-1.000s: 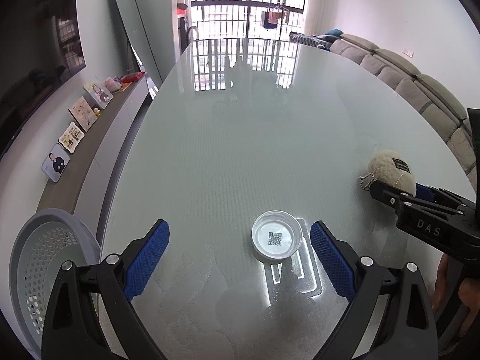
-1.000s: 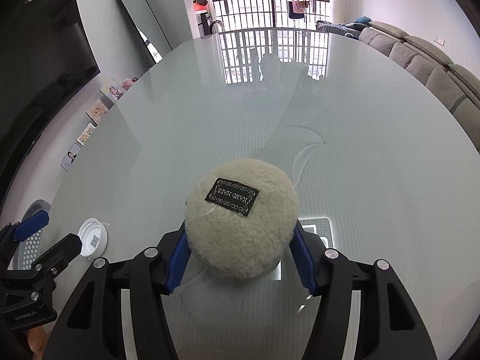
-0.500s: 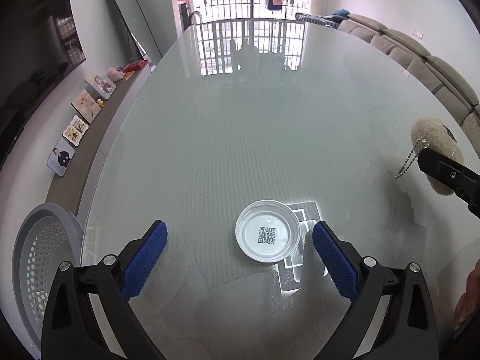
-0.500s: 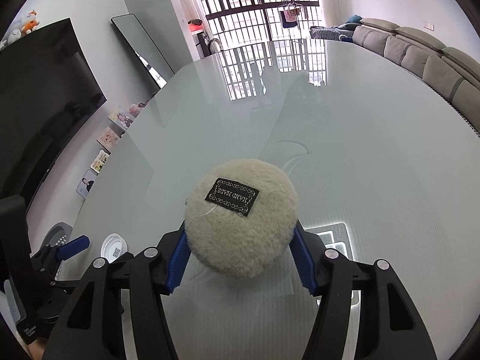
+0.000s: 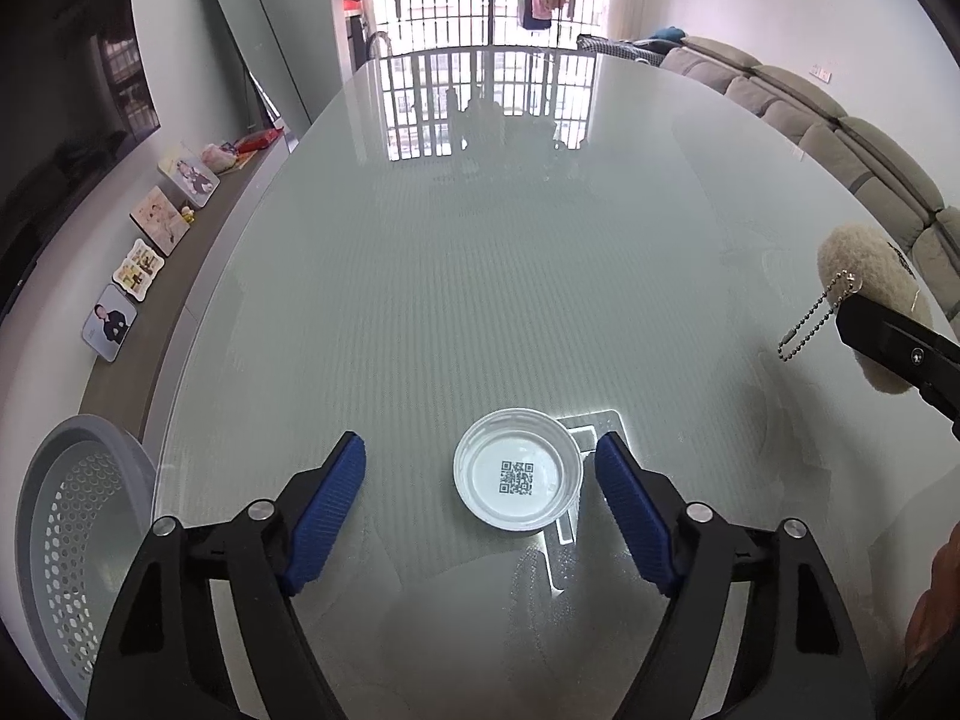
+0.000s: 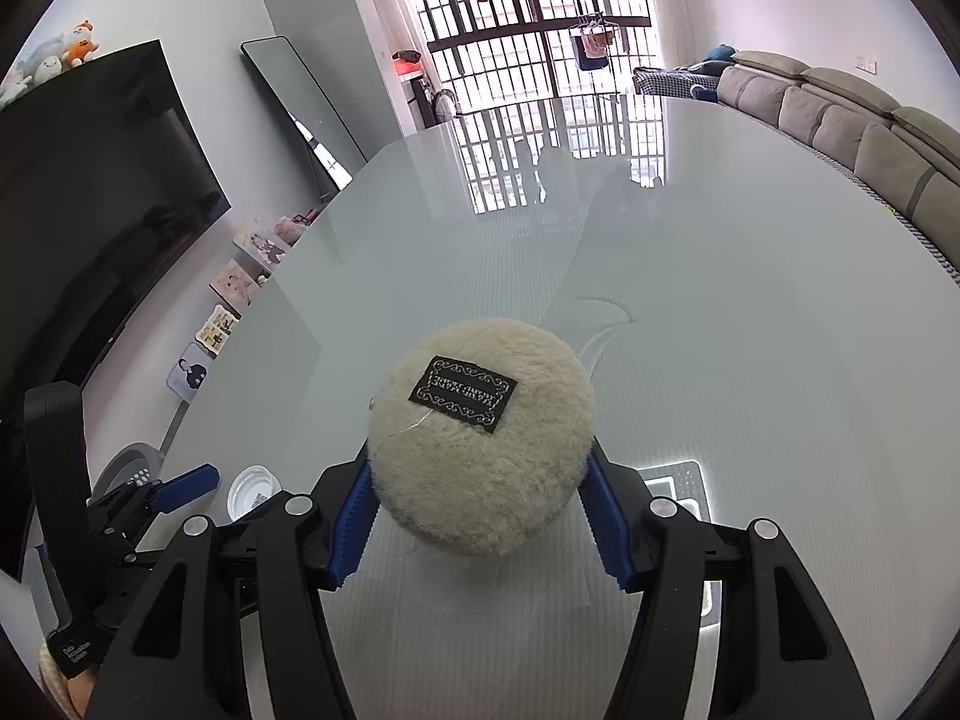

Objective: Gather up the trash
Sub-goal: 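Grasp the white plastic lid with the left gripper while the right holds the pad, then carry the lid and pad in both grippers over the gray basket, then open both grippers to drop the lid and pad into the basket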

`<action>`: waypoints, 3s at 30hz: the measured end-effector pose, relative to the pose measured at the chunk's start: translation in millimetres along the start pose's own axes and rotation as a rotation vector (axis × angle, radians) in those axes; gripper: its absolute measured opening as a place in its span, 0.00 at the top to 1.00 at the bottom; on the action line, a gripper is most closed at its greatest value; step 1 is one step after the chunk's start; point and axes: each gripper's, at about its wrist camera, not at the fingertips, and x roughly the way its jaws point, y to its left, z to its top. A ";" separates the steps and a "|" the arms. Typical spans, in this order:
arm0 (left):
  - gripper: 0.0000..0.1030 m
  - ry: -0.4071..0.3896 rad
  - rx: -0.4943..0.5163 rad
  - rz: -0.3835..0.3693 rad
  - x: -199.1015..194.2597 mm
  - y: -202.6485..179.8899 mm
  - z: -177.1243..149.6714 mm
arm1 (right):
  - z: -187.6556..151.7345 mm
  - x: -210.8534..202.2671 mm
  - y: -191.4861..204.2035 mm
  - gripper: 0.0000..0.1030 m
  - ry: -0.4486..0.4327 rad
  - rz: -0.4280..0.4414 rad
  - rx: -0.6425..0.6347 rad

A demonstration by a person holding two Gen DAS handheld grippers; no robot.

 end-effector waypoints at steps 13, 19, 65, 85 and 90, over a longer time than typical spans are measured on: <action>0.62 -0.022 0.012 -0.049 -9.2 -5.8 -4.6 | -7.9 1.8 2.0 0.43 -0.006 -0.024 0.006; 0.62 -0.037 -0.013 -0.064 -23.8 2.6 -9.4 | -14.3 0.7 6.2 0.43 -0.002 -0.043 0.018; 0.35 -0.058 -0.430 0.379 -107.6 262.6 -126.0 | -75.2 61.5 328.8 0.29 0.201 0.395 -0.526; 0.15 -0.042 -0.445 0.455 -112.5 266.5 -131.1 | -80.3 57.2 317.5 0.29 0.166 0.358 -0.500; 0.11 -0.043 -0.447 0.458 -115.0 266.3 -131.5 | -81.6 56.0 316.6 0.29 0.163 0.356 -0.492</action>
